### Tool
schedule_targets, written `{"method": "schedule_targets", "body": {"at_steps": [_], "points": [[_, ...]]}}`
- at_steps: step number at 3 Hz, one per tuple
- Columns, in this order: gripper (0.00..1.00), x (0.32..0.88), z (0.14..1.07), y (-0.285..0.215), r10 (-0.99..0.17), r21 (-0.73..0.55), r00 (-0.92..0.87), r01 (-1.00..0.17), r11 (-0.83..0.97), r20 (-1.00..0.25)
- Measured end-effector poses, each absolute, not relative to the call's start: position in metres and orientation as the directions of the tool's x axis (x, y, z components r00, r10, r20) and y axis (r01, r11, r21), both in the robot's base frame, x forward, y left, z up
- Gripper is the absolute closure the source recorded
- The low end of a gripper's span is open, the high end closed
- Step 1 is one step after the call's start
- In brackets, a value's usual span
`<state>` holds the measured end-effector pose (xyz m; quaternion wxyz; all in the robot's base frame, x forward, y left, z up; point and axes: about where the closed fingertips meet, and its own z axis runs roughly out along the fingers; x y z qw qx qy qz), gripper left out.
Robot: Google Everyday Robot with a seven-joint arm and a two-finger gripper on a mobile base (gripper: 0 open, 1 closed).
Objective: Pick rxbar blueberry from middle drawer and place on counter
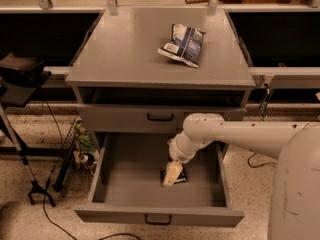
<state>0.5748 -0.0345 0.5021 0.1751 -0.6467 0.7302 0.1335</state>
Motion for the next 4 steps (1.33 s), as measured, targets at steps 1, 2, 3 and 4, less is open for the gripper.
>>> {"method": "schedule_targets", "body": {"at_steps": [1, 2, 3, 4], "points": [[0.0, 0.579, 0.495, -0.034, -0.903, -0.035, -0.094, -0.992, 0.119, -0.418], [0.0, 0.585, 0.478, -0.039, -0.92, -0.032, -0.1, -0.992, 0.122, -0.38], [0.0, 0.583, 0.453, -0.051, -0.935, -0.024, -0.12, -0.991, 0.135, -0.333], [0.0, 0.578, 0.429, -0.06, -0.949, -0.02, -0.134, -0.989, 0.146, -0.285]]}}
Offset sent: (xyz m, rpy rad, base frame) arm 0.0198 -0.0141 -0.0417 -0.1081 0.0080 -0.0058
